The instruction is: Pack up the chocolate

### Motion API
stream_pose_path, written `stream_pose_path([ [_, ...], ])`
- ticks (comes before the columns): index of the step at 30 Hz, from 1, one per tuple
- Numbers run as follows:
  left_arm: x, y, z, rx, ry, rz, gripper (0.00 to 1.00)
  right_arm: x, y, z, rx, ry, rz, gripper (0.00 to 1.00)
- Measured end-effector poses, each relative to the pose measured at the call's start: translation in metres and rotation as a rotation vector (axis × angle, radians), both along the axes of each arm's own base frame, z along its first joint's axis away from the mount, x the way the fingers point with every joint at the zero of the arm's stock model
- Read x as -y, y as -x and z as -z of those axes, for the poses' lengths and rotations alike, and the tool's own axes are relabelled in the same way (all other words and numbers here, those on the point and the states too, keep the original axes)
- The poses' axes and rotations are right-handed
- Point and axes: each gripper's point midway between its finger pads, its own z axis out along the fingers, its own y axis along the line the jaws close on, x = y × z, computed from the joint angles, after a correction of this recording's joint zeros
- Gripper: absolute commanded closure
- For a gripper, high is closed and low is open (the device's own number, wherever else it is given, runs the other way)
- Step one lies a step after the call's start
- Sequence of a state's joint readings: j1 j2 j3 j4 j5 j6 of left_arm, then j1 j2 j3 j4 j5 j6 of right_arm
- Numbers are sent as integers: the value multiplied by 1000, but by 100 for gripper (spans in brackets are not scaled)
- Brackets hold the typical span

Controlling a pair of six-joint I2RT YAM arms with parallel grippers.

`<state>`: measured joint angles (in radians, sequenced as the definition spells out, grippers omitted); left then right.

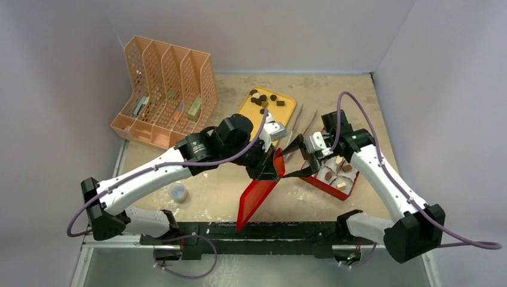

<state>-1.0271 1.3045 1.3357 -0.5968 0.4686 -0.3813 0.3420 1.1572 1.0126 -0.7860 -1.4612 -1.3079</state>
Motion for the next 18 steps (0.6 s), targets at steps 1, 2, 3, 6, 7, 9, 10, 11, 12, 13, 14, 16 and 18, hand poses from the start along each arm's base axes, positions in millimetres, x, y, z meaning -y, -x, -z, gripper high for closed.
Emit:
stream_pose_path([
  [1, 0, -1, -1, 3, 0, 2, 100, -1, 0, 0, -3, 3, -5, 37],
  [2, 1, -2, -1, 7, 0, 3, 100, -2, -1, 0, -7, 7, -9, 38],
  [3, 1, -3, -2, 10, -2, 6, 100, -3, -1, 1, -8, 9, -14, 39],
  [6, 2, -6, -5, 28, 0, 15, 100, -4, -1, 2, -14, 14, -26, 44],
  [7, 2, -7, -6, 34, 1, 16, 100, -4, 0, 2, -17, 16, -28, 48],
  [9, 2, -9, -7, 47, 1, 19, 100, -4, 1, 2, -23, 19, -32, 63],
  [10, 1, -10, -7, 51, 1, 18, 100, -4, 0, 1, -22, 22, -32, 69],
  [11, 1, -11, -7, 57, -1, 18, 100, -4, -1, -1, -21, 26, -30, 73],
  [12, -1, -13, -8, 65, -4, 11, 95, -4, -2, -1, -20, 33, -28, 77],
  [13, -2, -16, -9, 73, -9, 2, 90, -3, -2, -1, -24, 47, -23, 82],
  [14, -4, -21, -12, 86, -12, -13, 84, -3, -2, -1, -27, 55, -20, 86],
  [16, -10, -33, -19, 118, -19, -52, 74, -3, -2, -4, -33, 58, -19, 98],
  [18, -16, -43, -25, 151, -29, -90, 65, -3, -3, -7, -38, 58, -18, 100],
])
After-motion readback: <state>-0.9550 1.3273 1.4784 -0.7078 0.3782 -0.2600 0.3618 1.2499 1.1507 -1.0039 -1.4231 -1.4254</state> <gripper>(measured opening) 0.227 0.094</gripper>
